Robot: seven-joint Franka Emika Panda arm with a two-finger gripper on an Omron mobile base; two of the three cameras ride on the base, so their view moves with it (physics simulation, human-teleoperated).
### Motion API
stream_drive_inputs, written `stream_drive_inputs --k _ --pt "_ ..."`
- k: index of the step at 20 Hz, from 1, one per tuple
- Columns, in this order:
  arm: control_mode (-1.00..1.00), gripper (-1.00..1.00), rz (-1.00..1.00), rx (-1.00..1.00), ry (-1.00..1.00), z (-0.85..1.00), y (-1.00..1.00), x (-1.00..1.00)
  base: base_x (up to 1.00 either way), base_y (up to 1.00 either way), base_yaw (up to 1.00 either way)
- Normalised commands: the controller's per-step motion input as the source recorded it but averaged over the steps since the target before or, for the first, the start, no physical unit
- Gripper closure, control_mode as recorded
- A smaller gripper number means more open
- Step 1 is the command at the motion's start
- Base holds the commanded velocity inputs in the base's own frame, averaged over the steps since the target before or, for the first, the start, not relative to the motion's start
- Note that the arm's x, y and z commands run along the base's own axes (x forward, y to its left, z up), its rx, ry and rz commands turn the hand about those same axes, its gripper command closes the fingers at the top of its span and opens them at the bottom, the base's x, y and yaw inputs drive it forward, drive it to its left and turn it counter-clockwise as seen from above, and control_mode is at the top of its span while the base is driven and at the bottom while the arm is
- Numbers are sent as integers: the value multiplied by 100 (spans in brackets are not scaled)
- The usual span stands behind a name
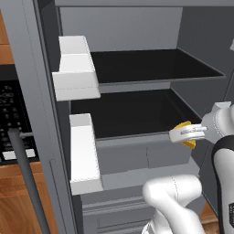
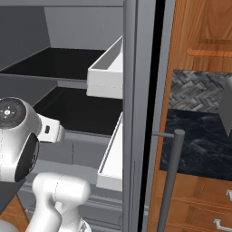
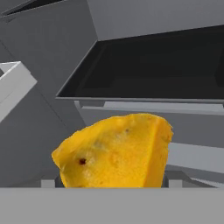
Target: Retrieve the sausage and cheese from the fridge and place them on the cutting board on the counter.
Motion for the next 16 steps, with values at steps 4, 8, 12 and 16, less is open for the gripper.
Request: stream_drive_inputs --k 4,8,12,16 --pt "-100 100 0 0 0 0 0 0 0 0 0" --pt "-100 100 0 0 0 0 0 0 0 0 0" --pt "100 100 0 0 0 0 0 0 0 0 0" --pt "100 100 0 0 0 0 0 0 0 0 0"
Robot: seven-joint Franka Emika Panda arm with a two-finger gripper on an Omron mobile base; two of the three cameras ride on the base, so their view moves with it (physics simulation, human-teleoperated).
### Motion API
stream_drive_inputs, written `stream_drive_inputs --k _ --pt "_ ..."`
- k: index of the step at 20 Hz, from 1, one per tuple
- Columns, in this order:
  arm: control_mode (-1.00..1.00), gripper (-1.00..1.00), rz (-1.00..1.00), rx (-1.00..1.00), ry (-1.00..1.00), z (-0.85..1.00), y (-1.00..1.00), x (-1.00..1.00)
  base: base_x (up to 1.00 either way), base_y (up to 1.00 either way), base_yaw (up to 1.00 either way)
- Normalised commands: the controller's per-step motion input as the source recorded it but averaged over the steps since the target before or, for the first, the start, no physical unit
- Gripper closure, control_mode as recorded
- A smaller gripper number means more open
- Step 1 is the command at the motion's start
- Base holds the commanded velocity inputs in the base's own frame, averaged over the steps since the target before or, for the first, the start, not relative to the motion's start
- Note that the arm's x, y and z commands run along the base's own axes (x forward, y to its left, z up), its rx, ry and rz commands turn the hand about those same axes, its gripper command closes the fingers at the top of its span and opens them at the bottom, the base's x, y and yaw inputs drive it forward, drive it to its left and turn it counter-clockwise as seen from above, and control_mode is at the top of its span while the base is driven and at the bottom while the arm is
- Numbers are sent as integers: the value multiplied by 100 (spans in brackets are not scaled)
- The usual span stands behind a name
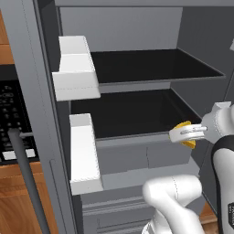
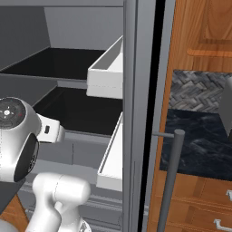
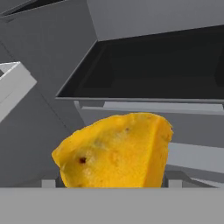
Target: Retrieve the sausage and cheese from the fridge and place them on the cutting board on the counter.
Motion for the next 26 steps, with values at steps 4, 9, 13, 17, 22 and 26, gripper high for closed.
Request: stream_drive_inputs --k 4,9,13,17,22,26 --pt "100 100 0 0 0 0 0 0 -16 0 0" --pt "100 100 0 0 0 0 0 0 -97 0 0" --pt "100 100 0 0 0 0 0 0 -100 0 0" --pt "100 100 0 0 0 0 0 0 -100 0 0" --pt "100 100 0 0 0 0 0 0 -93 0 -11" --pt "100 100 0 0 0 0 0 0 -8 0 -54"
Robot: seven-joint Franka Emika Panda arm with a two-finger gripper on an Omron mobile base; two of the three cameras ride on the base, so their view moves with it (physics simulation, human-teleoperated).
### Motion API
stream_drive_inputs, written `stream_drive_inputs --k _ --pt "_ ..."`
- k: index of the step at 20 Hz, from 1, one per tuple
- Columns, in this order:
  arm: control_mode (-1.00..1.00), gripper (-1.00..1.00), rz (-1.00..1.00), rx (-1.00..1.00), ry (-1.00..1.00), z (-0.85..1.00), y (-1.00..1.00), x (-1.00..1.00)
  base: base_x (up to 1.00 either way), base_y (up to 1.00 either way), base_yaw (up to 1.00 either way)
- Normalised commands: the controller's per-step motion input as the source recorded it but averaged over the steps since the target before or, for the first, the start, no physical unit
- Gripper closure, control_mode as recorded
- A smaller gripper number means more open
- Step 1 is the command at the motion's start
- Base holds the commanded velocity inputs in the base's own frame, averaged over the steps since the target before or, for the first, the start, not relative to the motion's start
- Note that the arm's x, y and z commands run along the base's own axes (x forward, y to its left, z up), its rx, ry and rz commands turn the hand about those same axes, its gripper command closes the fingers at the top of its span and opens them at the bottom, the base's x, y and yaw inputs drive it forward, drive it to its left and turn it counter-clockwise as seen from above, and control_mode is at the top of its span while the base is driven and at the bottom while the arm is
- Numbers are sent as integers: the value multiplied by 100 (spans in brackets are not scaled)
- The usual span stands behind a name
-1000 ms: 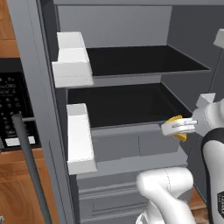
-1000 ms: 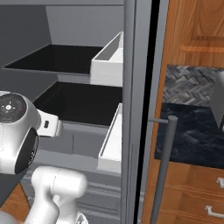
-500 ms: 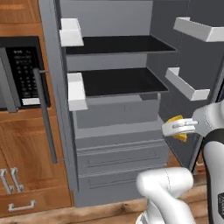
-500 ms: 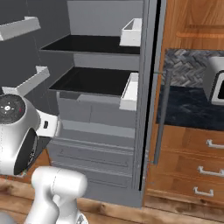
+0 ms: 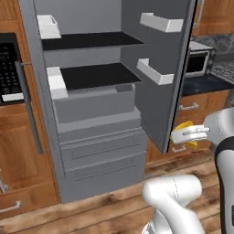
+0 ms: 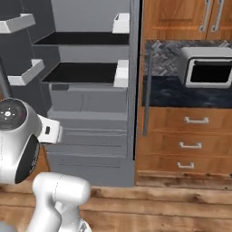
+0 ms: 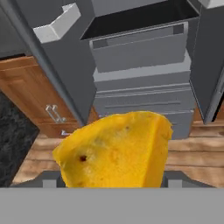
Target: Retrieve the sausage and cheese from the fridge and place them on the cutting board on the counter.
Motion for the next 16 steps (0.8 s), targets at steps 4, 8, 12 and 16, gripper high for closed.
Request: stream_drive_inputs --k 4,8,12,16 --pt "100 100 0 0 0 0 0 0 0 -15 -76" --pt "100 100 0 0 0 0 0 0 0 -31 -80" --pt "100 100 0 0 0 0 0 0 0 -42 -81" --pt "100 100 0 0 0 0 0 0 16 -49 -74"
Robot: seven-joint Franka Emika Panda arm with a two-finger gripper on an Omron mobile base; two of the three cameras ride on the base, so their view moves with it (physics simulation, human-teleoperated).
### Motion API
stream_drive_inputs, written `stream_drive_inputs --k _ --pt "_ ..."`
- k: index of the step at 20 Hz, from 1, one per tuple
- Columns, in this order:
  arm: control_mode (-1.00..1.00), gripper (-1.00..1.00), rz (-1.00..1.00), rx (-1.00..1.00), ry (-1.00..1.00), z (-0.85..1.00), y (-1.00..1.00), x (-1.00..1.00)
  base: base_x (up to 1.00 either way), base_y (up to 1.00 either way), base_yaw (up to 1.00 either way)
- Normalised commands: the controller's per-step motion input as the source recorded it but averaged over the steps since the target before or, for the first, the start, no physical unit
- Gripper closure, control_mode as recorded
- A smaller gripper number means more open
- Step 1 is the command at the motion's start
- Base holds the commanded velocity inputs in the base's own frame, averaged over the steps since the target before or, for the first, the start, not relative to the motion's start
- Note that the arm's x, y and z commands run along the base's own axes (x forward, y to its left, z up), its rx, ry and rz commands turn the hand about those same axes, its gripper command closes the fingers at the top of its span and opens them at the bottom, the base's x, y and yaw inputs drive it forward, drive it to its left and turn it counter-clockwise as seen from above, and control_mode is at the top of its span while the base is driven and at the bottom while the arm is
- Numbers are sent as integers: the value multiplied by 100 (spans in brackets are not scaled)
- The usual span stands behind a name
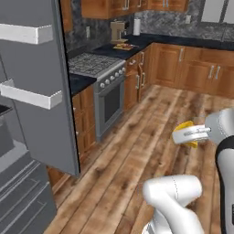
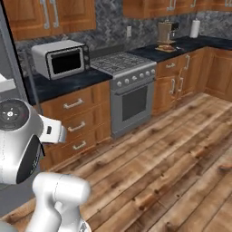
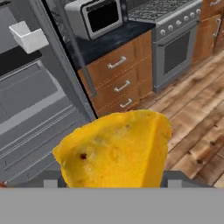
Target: Retrieve the sausage and cheese from the fridge and place them on the cutting board on the counter.
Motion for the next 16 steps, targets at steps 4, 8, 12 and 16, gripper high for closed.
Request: stream_drive_inputs --k 4,8,12,16 --pt "100 100 0 0 0 0 0 0 69 -23 -62" --pt "100 100 0 0 0 0 0 0 100 -16 -44" --pt "100 100 0 0 0 0 0 0 100 -11 -20" --pt "100 100 0 0 0 0 0 0 100 -4 -14"
